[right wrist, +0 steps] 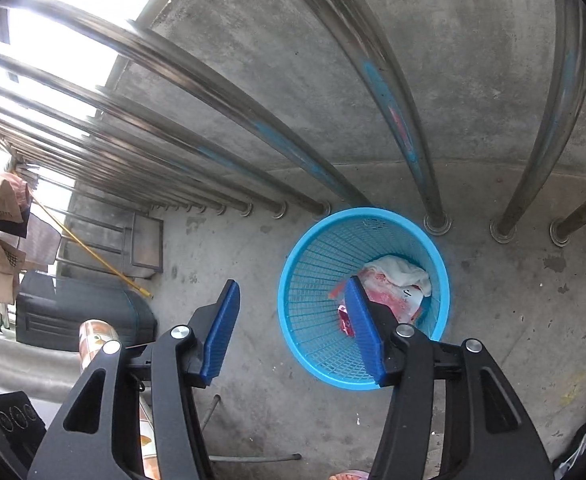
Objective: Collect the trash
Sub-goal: 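Open the left tool to drop the wrapper into the wastebasket, then move both tools back to the table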
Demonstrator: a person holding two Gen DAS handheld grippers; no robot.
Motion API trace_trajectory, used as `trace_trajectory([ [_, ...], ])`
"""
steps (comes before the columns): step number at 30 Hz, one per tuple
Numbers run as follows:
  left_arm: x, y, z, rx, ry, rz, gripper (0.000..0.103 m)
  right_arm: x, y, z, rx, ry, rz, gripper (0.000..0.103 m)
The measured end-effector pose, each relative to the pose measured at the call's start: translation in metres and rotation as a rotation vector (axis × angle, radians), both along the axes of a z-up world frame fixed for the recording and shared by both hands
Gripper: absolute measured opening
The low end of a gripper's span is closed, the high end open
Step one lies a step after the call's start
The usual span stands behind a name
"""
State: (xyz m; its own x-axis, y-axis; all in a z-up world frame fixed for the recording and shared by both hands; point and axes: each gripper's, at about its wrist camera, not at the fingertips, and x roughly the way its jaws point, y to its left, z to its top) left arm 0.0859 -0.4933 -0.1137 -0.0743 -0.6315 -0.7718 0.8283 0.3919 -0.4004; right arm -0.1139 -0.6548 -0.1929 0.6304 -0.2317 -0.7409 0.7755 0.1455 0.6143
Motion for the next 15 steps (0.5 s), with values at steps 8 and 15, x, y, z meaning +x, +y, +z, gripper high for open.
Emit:
trace_trajectory([
  [8,0.000,0.059,0.044,-0.040,-0.041,0.027,0.058,0.016,0.040,0.046,-0.093,-0.032,0.092,0.067],
  [15,0.004,0.144,0.095,-0.062,-0.136,0.076,0.065,0.042,0.098,0.094,-0.176,-0.024,0.226,0.075],
])
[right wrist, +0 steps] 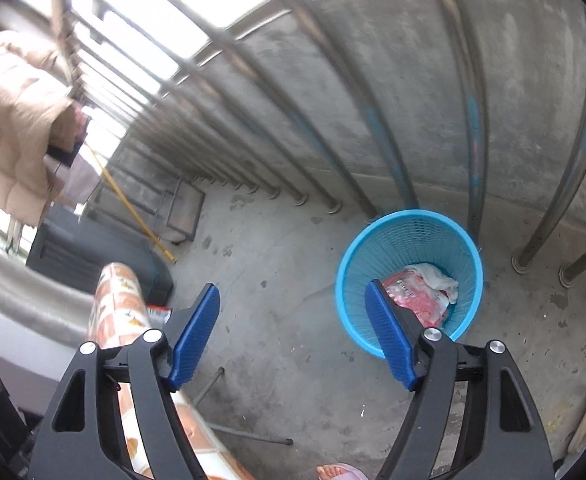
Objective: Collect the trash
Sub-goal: 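Move both tools back to the table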
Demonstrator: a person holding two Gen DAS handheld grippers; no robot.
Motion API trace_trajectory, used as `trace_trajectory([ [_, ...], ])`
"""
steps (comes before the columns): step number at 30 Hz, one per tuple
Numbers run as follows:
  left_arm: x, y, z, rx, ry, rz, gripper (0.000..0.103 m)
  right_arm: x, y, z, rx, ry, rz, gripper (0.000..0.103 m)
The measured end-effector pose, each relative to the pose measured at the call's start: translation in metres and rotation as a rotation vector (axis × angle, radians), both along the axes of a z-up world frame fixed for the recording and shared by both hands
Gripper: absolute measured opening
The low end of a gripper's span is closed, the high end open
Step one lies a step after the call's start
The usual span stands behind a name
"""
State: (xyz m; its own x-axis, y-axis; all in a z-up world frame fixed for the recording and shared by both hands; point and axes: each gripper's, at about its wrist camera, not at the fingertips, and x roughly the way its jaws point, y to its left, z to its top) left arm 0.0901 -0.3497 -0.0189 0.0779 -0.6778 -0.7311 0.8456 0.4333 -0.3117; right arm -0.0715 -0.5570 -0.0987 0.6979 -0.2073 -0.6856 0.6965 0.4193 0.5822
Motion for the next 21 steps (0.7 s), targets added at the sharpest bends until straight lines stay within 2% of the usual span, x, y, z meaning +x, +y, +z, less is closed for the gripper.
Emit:
trace_trajectory([
  [6,0.016,0.093,0.043,-0.065,-0.063,0.096,0.069,0.032,0.054,0.031,-0.001,-0.034,0.138,0.076],
  [12,0.038,0.204,0.077,-0.180,-0.085,0.262,0.070,0.078,0.108,0.067,-0.017,-0.098,0.292,0.076],
  [17,0.055,0.302,0.092,-0.277,-0.124,0.436,0.070,0.121,0.160,0.096,-0.030,-0.151,0.437,0.076],
  [19,0.062,0.336,0.095,-0.298,-0.155,0.516,0.070,0.141,0.182,0.103,-0.019,-0.173,0.503,0.076],
  [21,0.069,0.360,0.096,-0.291,-0.189,0.555,0.070,0.161,0.202,0.104,0.000,-0.177,0.555,0.076],
])
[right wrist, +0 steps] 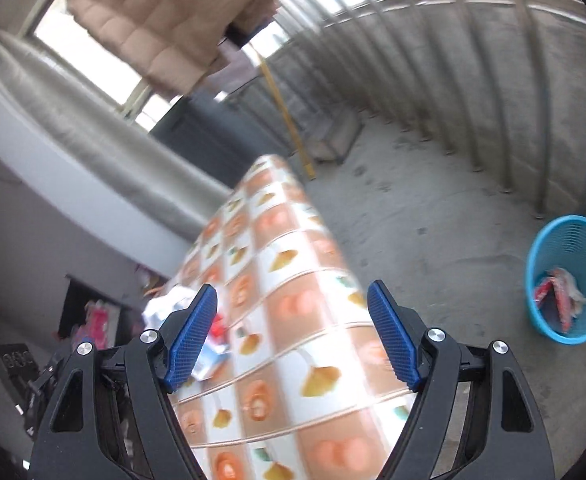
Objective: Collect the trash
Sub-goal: 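Move both tools back to the table, then grasp a white tissue with the left tool while the right grasps a red plastic bag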
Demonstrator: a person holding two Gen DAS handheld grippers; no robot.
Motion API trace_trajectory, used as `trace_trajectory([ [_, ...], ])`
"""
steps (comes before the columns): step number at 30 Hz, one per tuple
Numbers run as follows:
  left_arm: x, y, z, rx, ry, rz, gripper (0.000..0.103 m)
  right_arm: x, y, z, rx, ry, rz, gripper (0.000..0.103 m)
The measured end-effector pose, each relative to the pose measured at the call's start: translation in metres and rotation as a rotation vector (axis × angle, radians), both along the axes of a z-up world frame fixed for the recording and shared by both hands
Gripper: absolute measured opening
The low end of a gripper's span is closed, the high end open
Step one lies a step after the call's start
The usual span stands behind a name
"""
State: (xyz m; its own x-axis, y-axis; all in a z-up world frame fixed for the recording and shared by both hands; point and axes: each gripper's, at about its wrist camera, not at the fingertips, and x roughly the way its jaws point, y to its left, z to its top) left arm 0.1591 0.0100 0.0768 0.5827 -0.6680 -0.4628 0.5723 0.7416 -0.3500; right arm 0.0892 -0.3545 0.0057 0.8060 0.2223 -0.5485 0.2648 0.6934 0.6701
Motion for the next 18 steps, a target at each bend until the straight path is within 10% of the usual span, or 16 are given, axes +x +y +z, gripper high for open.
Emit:
trace_trajectory([
  [18,0.051,-0.051,-0.051,0.536,-0.292,-0.056,0.070,0.112,0.109,-0.081,0.214,0.227,0.218,0.076],
])
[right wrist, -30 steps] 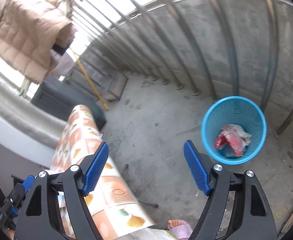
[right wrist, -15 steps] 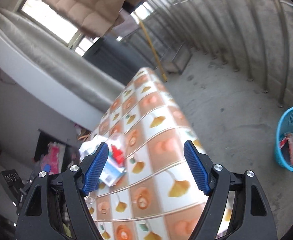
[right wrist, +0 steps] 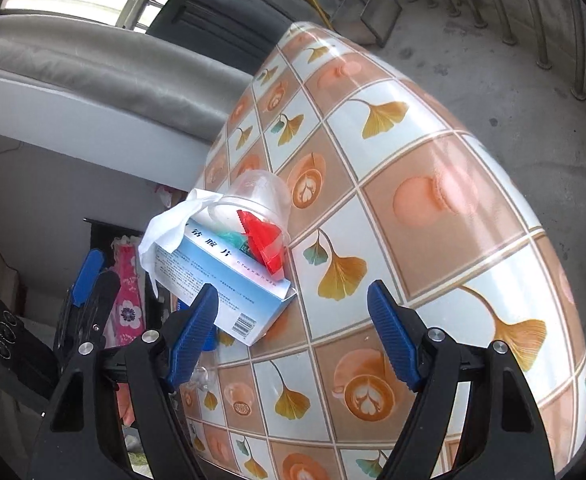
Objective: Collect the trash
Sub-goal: 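Grasp a white tissue with the left tool while the right grasps a red plastic bag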
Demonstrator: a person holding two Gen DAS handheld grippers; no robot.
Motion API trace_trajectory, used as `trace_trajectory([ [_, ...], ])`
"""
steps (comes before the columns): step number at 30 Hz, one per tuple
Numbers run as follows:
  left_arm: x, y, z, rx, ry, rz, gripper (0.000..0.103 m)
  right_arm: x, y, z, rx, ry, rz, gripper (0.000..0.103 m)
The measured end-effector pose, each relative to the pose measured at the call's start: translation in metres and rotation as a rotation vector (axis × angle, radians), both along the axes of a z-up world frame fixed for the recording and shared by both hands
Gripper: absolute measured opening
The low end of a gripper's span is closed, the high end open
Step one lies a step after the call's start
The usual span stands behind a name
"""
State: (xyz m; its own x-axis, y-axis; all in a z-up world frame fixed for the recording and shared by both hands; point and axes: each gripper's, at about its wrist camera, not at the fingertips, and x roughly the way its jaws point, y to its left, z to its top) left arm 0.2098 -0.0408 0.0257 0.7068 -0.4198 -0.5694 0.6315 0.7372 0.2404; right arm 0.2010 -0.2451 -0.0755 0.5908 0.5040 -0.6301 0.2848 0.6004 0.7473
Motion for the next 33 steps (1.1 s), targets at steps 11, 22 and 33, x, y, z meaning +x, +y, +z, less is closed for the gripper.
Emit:
trace_trajectory([
  [11,0.032,-0.002,-0.019,0.013,0.149,0.011,0.031,0.019,0.005,-0.009,0.032,0.011,0.022,0.075],
  [22,0.041,0.006,-0.021,-0.053,0.244,0.025,0.002,0.036,0.008,-0.008,0.080,-0.034,0.030,0.070],
  [33,0.036,0.014,-0.005,-0.111,0.196,0.028,0.000,0.059,0.019,-0.018,0.046,-0.037,0.043,0.040],
])
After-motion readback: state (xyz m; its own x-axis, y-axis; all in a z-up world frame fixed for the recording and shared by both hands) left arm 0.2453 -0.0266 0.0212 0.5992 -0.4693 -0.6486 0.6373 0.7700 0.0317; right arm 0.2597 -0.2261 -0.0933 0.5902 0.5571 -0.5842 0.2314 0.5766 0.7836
